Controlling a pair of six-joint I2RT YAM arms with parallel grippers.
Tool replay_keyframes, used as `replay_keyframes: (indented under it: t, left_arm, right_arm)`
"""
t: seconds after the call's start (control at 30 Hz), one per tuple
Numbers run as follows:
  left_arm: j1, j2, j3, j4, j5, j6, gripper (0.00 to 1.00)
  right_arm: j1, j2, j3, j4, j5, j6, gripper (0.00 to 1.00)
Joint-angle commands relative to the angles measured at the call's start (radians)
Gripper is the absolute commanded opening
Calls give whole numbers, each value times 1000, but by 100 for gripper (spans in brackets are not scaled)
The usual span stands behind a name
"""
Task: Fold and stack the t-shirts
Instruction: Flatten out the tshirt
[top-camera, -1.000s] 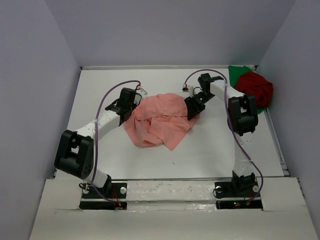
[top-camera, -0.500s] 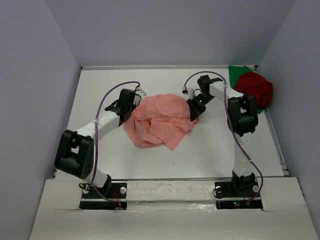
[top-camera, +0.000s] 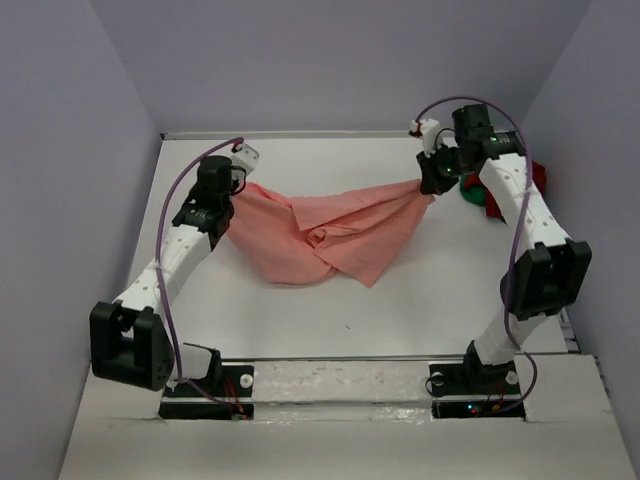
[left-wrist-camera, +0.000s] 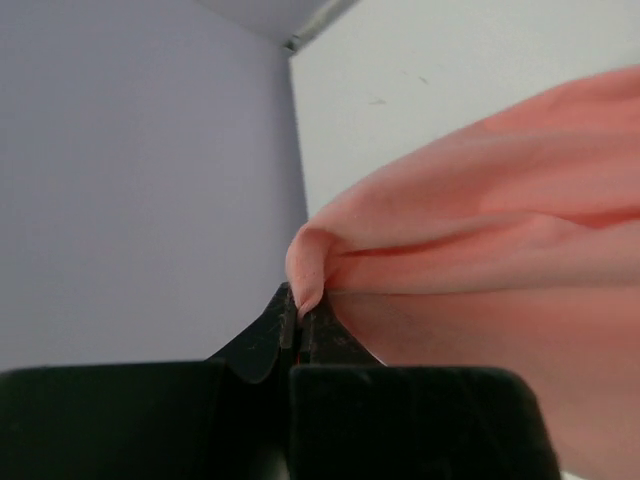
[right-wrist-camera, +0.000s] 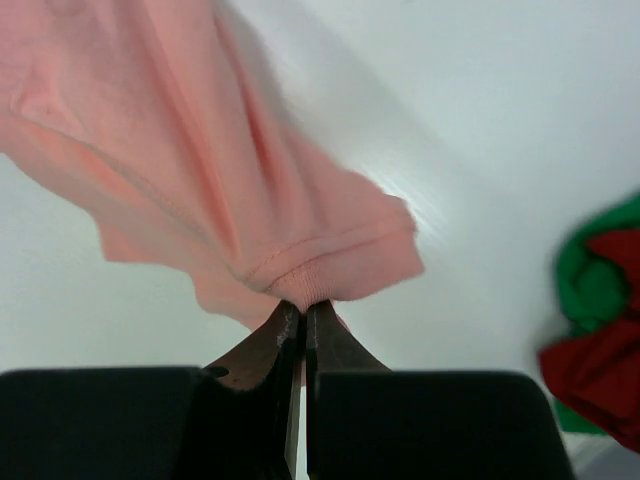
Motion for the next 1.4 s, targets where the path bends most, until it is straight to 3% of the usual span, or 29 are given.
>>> replay_keyframes:
  t: [0.0, 0.17, 0.47, 0.57, 0.6, 0.63, 0.73, 0.87, 1.03, 1.2, 1.37]
  left_arm:
    - [50, -118, 93, 107, -49, 96, 0]
    - [74, -211, 132, 137, -66, 156, 0]
    - [77, -270, 149, 139, -84, 196, 0]
    - [77, -282, 111, 128, -73, 182, 0]
    - [77, -285, 100, 127, -70, 176, 0]
    - [77, -287, 90, 125, -66, 166, 0]
    - [79, -299, 45, 122, -52, 152, 0]
    - [79, -301, 34, 116, -43, 139, 0]
    - [77, -290, 33, 96, -29, 127, 0]
    - [77, -293, 10, 70, -17, 113, 0]
    - [76, -299, -27, 62, -14, 95, 0]
  right_arm:
    - [-53, -152, 52, -11, 75, -30, 0]
    - [-53, -270, 84, -43, 92, -33, 0]
    - [-53, -311, 97, -49, 137, -35, 0]
    - [-53, -299, 89, -75, 127, -32, 28]
    - [-53, -298, 83, -78, 126, -33, 42]
    - [-53, -296, 69, -77, 129, -33, 69]
    - [-53, -298, 55, -68, 133, -26, 99]
    - [-53, -293, 87, -74, 100, -21, 100]
    - [-53, -215, 127, -160, -72, -7, 97]
    - [-28, -115, -12, -174, -334, -10, 84]
    - [88, 47, -113, -138, -416, -27, 77]
